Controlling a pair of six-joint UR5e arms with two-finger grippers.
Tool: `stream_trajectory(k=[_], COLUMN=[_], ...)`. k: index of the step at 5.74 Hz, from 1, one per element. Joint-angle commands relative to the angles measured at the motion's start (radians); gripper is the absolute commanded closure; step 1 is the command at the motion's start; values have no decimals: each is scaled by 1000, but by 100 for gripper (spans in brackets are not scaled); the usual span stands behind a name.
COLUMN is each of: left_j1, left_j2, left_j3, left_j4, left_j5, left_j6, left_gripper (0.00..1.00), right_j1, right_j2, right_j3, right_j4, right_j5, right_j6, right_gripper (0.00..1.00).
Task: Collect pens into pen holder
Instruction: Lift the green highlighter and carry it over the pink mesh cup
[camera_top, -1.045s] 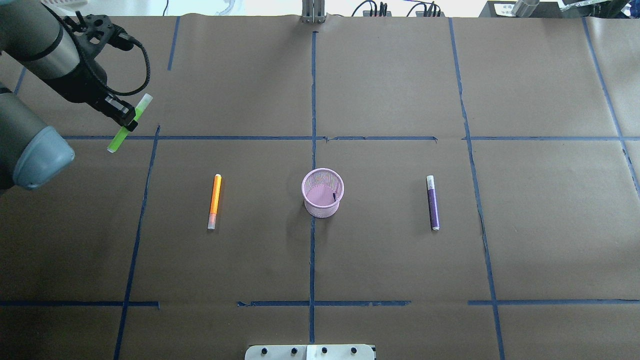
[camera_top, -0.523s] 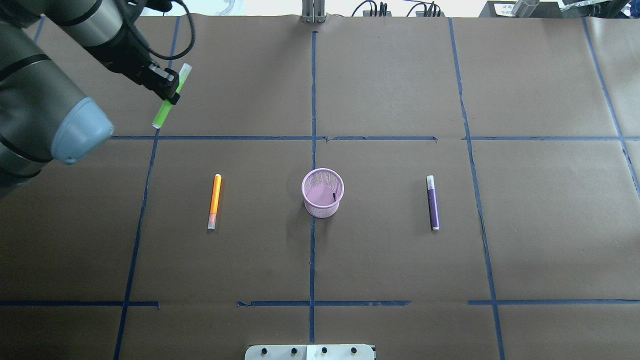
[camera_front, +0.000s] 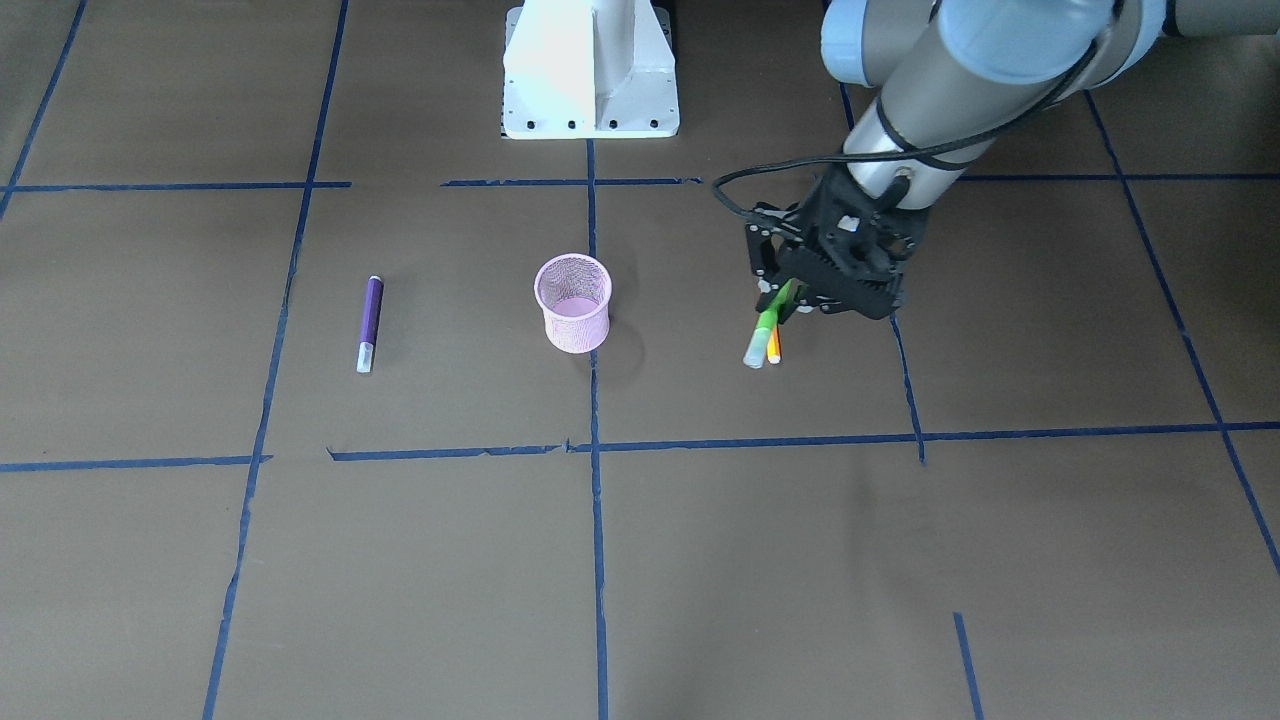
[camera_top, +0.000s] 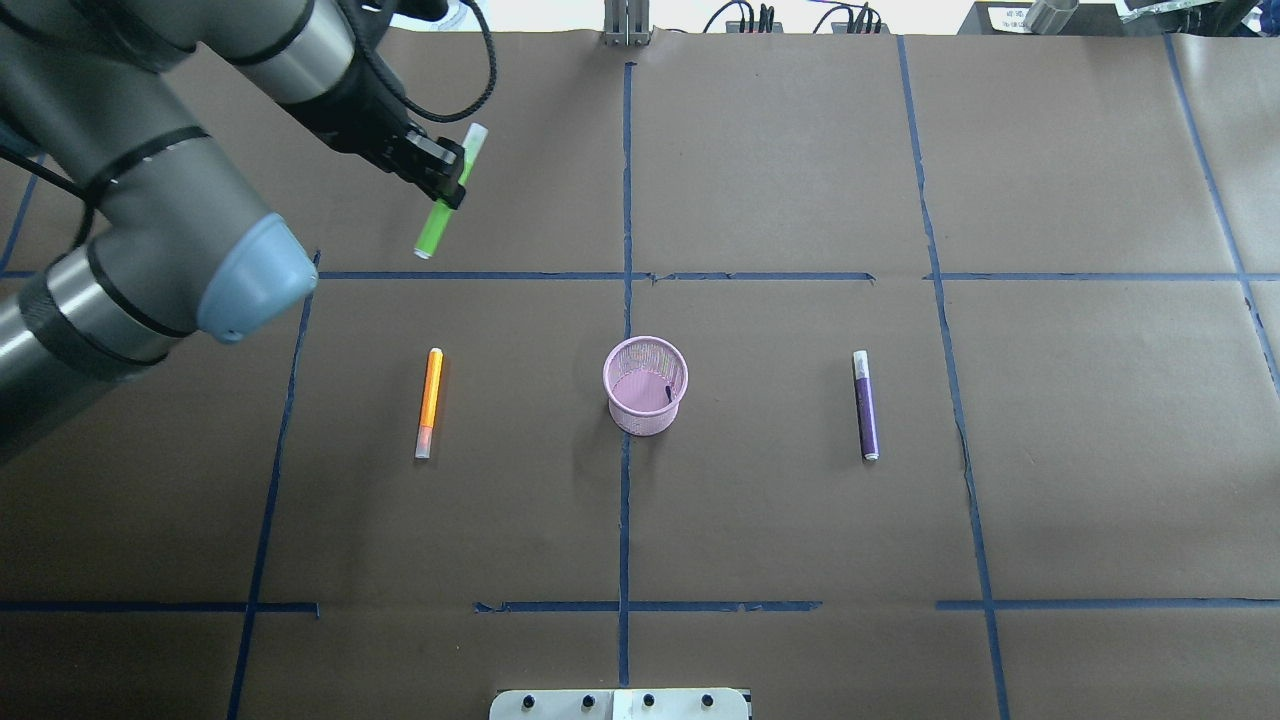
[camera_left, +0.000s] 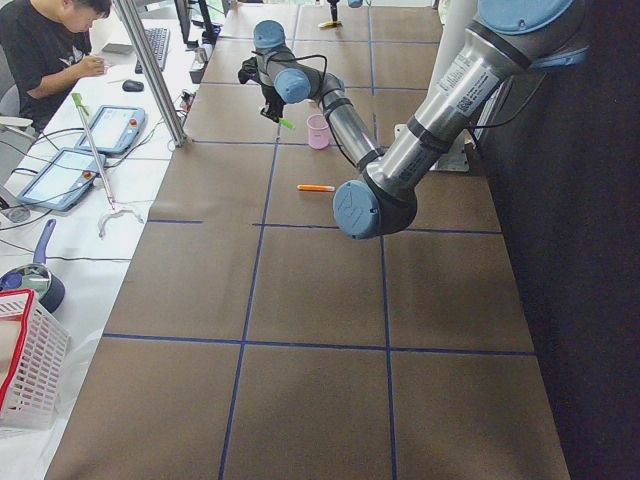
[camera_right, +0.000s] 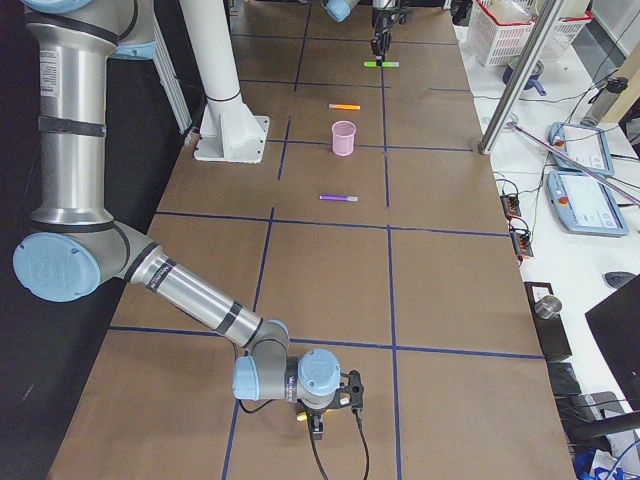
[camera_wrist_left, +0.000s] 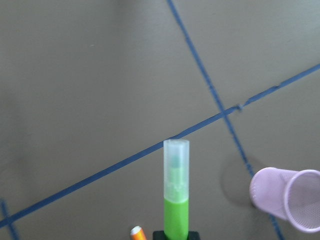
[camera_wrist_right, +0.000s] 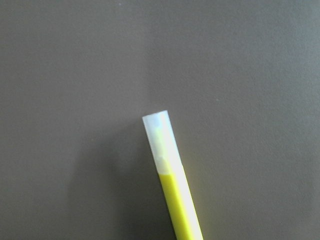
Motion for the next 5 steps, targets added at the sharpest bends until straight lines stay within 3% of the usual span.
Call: stream_trajectory(k=[1,3,5], left_j1=[140,237,357], left_j2=[-2,12,105], left_j3=[88,112,117], left_j4=[-358,-637,-904], left_j5=[149,278,420], left_j6=[-125,-171,-227], left_gripper=[100,100,100], right_j1=[0,0,0], right_j2=[0,0,0], right_j3=[3,1,1], right_j4=[1,1,0], right_j5=[2,7,9], right_j6=[1,3,3], right_gripper=[0,0,0])
